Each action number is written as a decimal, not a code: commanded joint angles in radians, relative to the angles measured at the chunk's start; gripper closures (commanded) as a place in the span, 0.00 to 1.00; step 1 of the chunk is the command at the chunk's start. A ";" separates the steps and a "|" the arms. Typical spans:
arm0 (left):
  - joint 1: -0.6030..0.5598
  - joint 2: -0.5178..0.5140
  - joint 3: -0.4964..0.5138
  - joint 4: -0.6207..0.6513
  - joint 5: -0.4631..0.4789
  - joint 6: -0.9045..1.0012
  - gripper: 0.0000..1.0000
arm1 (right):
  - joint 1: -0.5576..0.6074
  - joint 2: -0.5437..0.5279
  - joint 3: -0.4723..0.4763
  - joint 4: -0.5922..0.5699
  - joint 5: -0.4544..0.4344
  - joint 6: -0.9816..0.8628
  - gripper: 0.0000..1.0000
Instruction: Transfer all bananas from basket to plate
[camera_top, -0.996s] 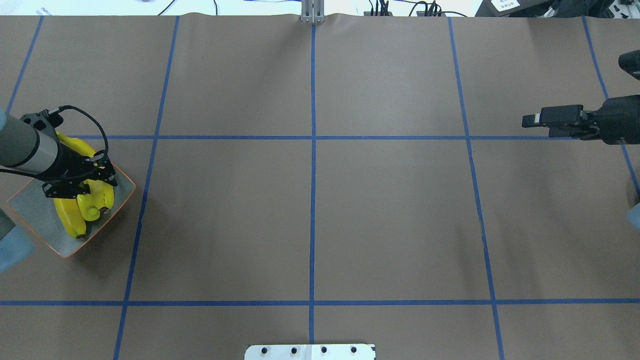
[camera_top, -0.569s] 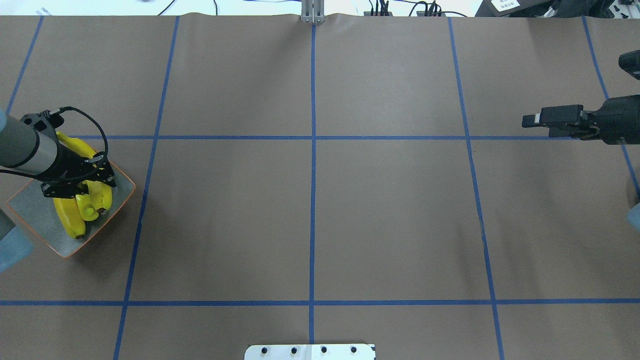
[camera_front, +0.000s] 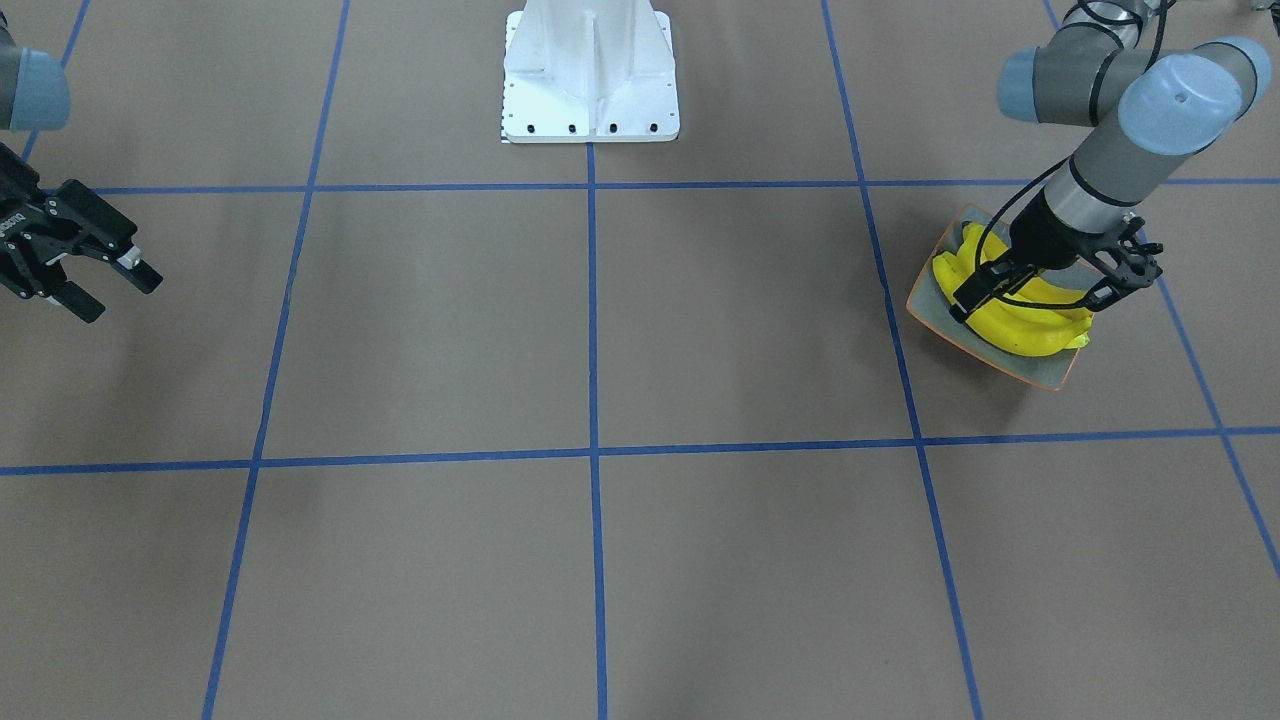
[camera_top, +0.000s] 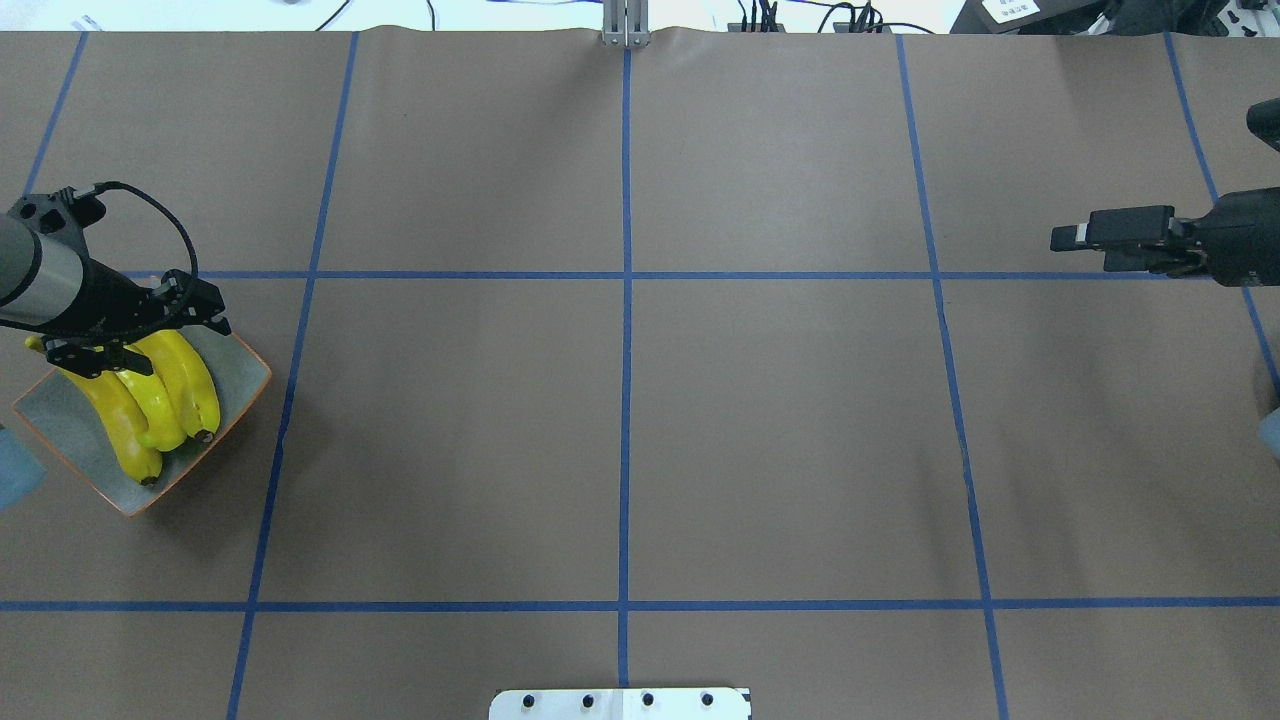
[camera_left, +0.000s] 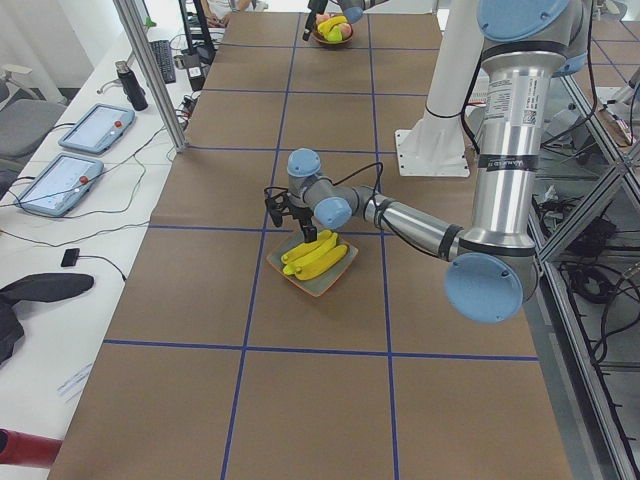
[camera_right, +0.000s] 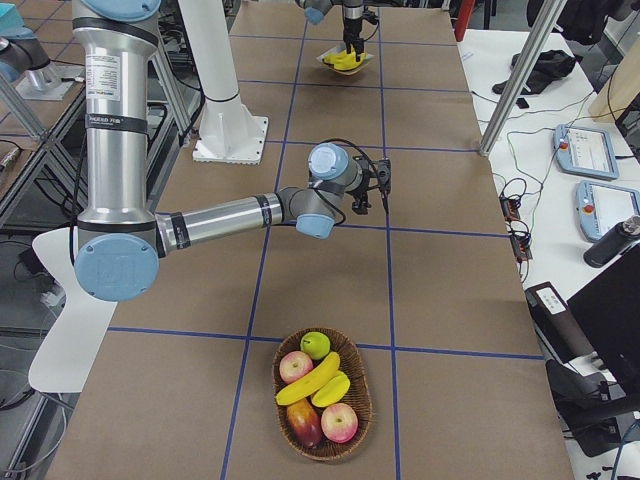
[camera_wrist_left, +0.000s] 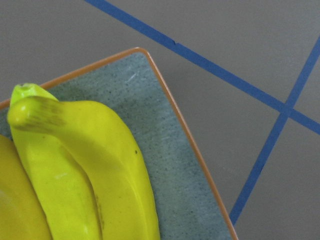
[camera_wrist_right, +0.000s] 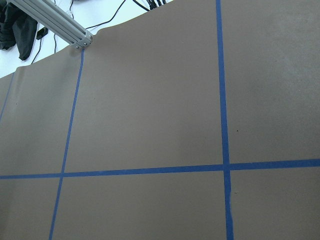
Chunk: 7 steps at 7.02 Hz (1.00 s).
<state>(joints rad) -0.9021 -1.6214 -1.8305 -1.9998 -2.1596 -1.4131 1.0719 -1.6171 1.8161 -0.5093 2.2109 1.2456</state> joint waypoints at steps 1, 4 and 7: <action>-0.026 0.000 -0.065 0.050 -0.013 0.006 0.00 | 0.046 -0.015 -0.027 -0.002 0.029 -0.053 0.00; -0.060 0.008 -0.102 0.050 -0.011 0.222 0.00 | 0.251 -0.052 -0.200 -0.003 0.191 -0.375 0.00; -0.063 0.018 -0.102 0.050 -0.008 0.310 0.00 | 0.457 -0.076 -0.461 -0.008 0.330 -0.784 0.00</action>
<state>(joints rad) -0.9646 -1.6045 -1.9322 -1.9497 -2.1695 -1.1175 1.4445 -1.6927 1.4727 -0.5152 2.4764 0.6304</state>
